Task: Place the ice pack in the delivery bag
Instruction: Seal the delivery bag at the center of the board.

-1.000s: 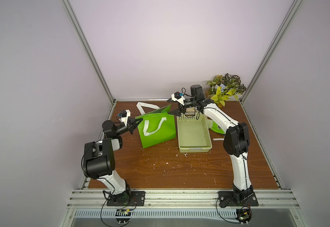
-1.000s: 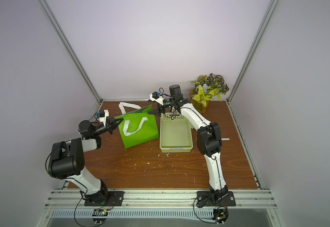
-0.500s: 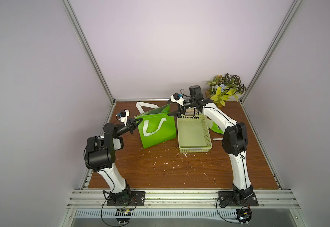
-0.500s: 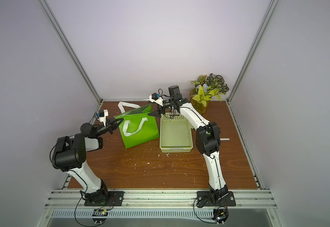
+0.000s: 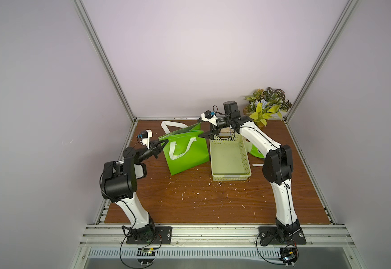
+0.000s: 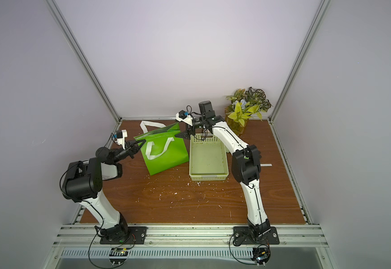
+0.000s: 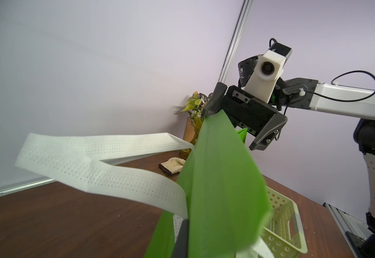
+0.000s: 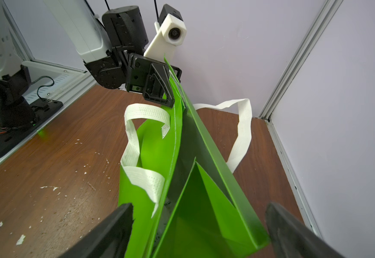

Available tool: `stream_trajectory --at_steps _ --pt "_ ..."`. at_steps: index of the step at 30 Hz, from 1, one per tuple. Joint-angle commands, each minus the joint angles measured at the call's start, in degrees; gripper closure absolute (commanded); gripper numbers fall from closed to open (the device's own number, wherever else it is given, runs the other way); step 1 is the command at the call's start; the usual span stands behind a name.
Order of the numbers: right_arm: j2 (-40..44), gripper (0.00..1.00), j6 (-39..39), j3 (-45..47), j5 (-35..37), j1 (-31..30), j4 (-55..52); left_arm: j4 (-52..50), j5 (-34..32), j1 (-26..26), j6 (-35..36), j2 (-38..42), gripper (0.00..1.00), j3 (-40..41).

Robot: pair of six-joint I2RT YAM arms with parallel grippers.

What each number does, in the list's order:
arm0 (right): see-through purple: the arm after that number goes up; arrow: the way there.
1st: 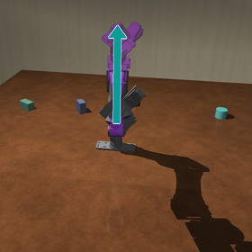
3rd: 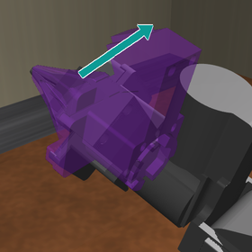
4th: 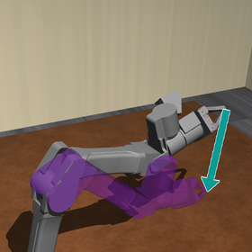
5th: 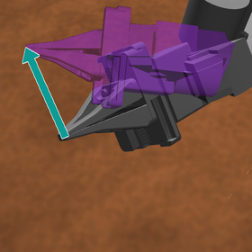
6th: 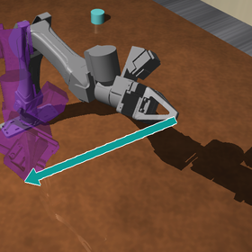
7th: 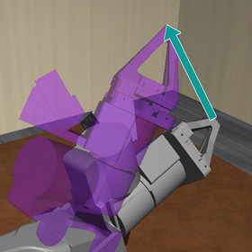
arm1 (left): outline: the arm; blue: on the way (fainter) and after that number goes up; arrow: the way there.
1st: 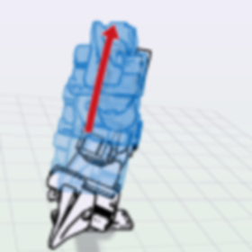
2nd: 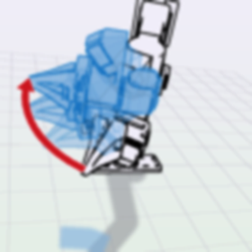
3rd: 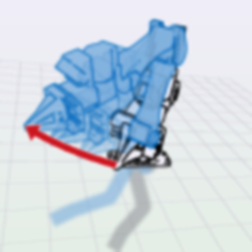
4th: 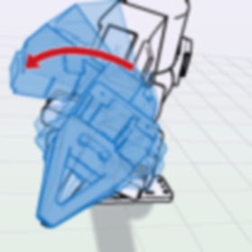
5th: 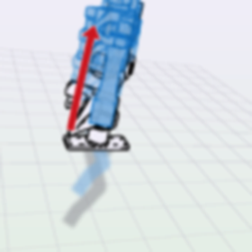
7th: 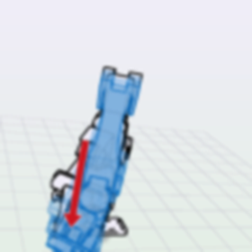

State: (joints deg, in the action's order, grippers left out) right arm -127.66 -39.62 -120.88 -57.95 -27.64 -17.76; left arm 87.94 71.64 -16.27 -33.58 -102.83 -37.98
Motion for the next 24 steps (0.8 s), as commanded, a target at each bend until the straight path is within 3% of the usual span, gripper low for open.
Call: stream_trajectory --at_steps 1,11,19,24 --pt "0.82 0.02 -1.93 -2.52 1.30 -0.31 -2.45 -8.97 -4.20 -0.62 10.61 5.01 1.00 0.24" --pt "-1.28 0.01 -4.01 -13.39 2.47 -0.51 -8.51 -11.84 -4.92 -0.47 12.47 7.78 1.00 0.27" --pt "-0.99 0.01 -5.60 -15.39 2.67 -2.26 -8.69 -12.47 -5.18 -0.16 13.34 6.95 1.00 0.44" --pt "-6.00 0.01 -6.35 -22.60 2.34 -3.18 -11.37 -12.47 -5.15 0.05 13.31 6.87 1.00 0.52"
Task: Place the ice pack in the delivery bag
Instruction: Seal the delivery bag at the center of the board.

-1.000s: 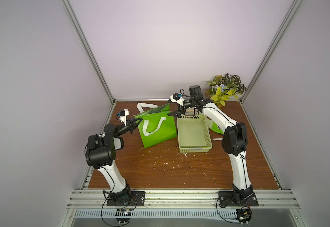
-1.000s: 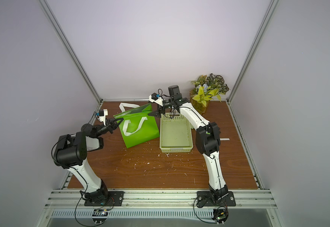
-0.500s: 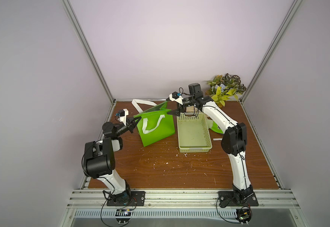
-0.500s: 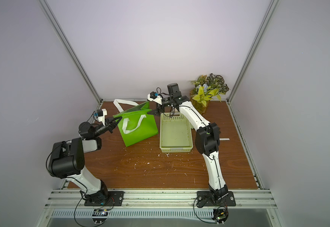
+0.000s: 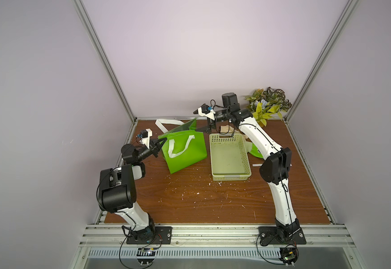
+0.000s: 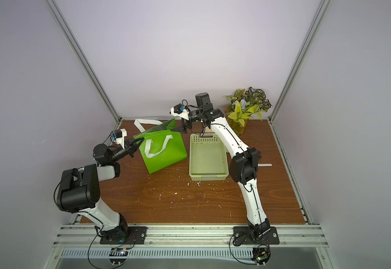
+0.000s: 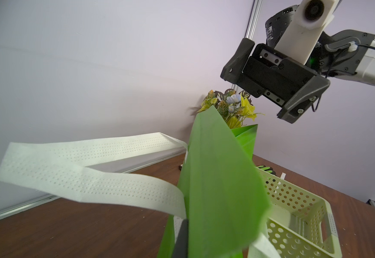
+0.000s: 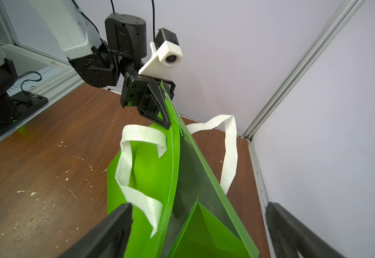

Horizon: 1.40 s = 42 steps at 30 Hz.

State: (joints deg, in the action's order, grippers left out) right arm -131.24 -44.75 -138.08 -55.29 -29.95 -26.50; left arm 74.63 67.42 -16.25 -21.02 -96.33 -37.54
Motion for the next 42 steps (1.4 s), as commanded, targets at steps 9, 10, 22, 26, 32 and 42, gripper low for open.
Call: stream_trajectory --at_steps 9,10,22,26,32,42 --pt "-4.13 0.10 -2.16 -8.57 4.56 -5.76 -2.22 0.87 -1.76 0.12 0.99 0.29 1.00 0.01" --pt "-4.19 0.04 -3.17 -8.30 5.67 -6.17 -2.10 0.81 -1.76 0.19 1.06 0.36 1.00 0.00" --pt "-7.54 0.05 -7.39 -10.45 15.94 -6.42 -3.50 0.78 -1.25 0.34 1.27 0.51 1.00 -0.10" --pt "-6.99 0.18 -9.62 -10.41 16.22 -6.52 -6.46 0.78 -1.48 0.27 1.09 0.16 1.00 -0.25" --pt "-6.04 0.26 -11.87 -7.67 20.61 -6.90 -4.89 0.82 -1.68 0.45 1.24 -0.01 1.00 -0.52" --pt "-7.39 0.41 -12.06 -8.70 25.40 -7.43 -1.64 0.77 -1.75 0.72 1.34 -0.81 1.00 -1.08"
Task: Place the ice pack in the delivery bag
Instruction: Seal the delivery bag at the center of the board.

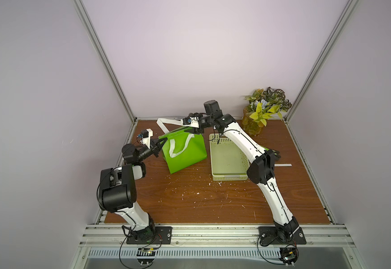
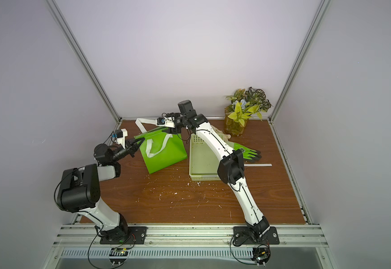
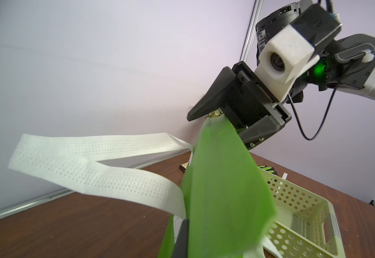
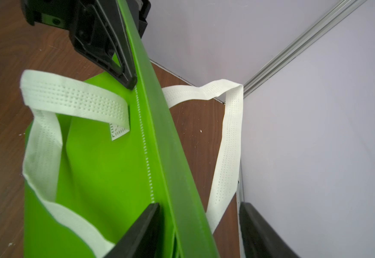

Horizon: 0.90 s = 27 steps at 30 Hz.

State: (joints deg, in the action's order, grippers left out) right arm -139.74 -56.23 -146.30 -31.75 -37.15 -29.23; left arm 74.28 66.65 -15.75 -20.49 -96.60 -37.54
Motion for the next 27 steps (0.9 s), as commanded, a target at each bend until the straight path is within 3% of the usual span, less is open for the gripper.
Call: stream_trajectory --at_steps 1,14,22,27 --pt "1.38 0.43 -1.24 -0.11 1.66 -0.47 0.71 1.12 -1.04 0.22 0.72 -0.65 1.00 -1.30" --pt "6.10 0.56 -3.12 10.51 3.67 -3.33 5.34 -1.46 -1.97 0.21 2.46 -1.23 1.00 -1.60" --pt "8.56 0.36 -2.55 10.60 0.83 -3.36 5.45 -4.28 -2.40 0.26 4.55 -0.71 1.00 -2.00" --pt "9.23 0.34 -1.44 10.68 -2.24 -3.35 5.50 -4.32 -2.34 0.22 4.42 -0.87 1.00 -2.15"
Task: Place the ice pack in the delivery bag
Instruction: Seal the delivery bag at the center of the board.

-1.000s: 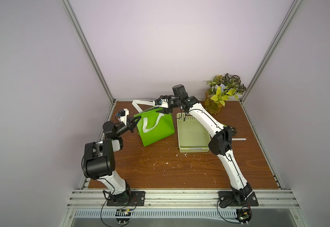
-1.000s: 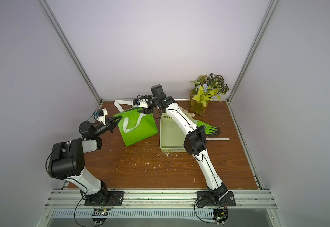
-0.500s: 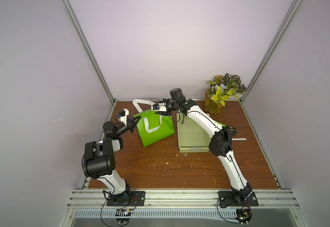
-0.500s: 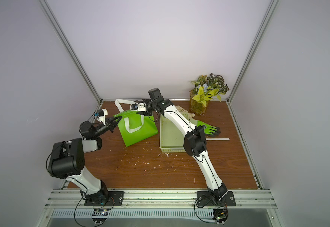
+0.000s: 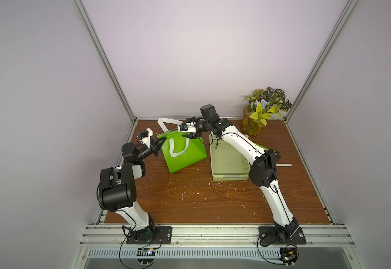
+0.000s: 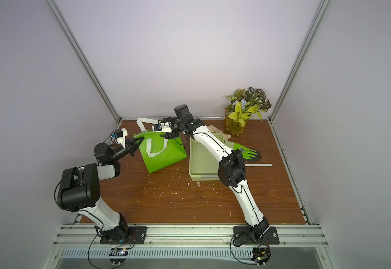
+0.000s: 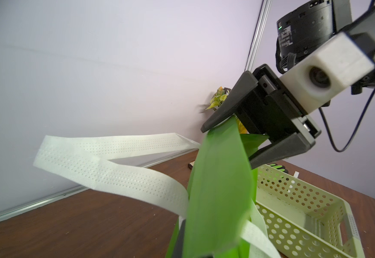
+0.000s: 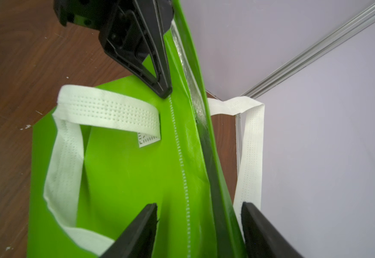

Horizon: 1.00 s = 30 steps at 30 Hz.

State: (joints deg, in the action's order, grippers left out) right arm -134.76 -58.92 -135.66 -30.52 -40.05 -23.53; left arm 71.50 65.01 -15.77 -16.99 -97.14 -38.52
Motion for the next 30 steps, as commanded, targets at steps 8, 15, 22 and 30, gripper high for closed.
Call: stream_trajectory --at_steps 8,15,22,30 --pt "6.53 0.26 9.82 -1.18 -7.51 0.69 5.78 -1.54 -0.76 0.29 1.17 -0.06 1.00 -0.94" --pt "1.67 0.19 15.69 -8.98 -6.43 0.86 8.42 -1.54 -0.68 0.27 1.27 -0.06 1.00 -0.81" --pt "-3.08 0.31 20.79 -15.87 -3.92 0.50 10.57 -1.59 -0.76 0.48 1.55 -0.06 1.00 -0.59" --pt "-3.81 0.30 14.71 -13.85 1.85 -1.26 7.34 -1.57 -1.20 0.54 1.72 0.29 1.00 -0.52"
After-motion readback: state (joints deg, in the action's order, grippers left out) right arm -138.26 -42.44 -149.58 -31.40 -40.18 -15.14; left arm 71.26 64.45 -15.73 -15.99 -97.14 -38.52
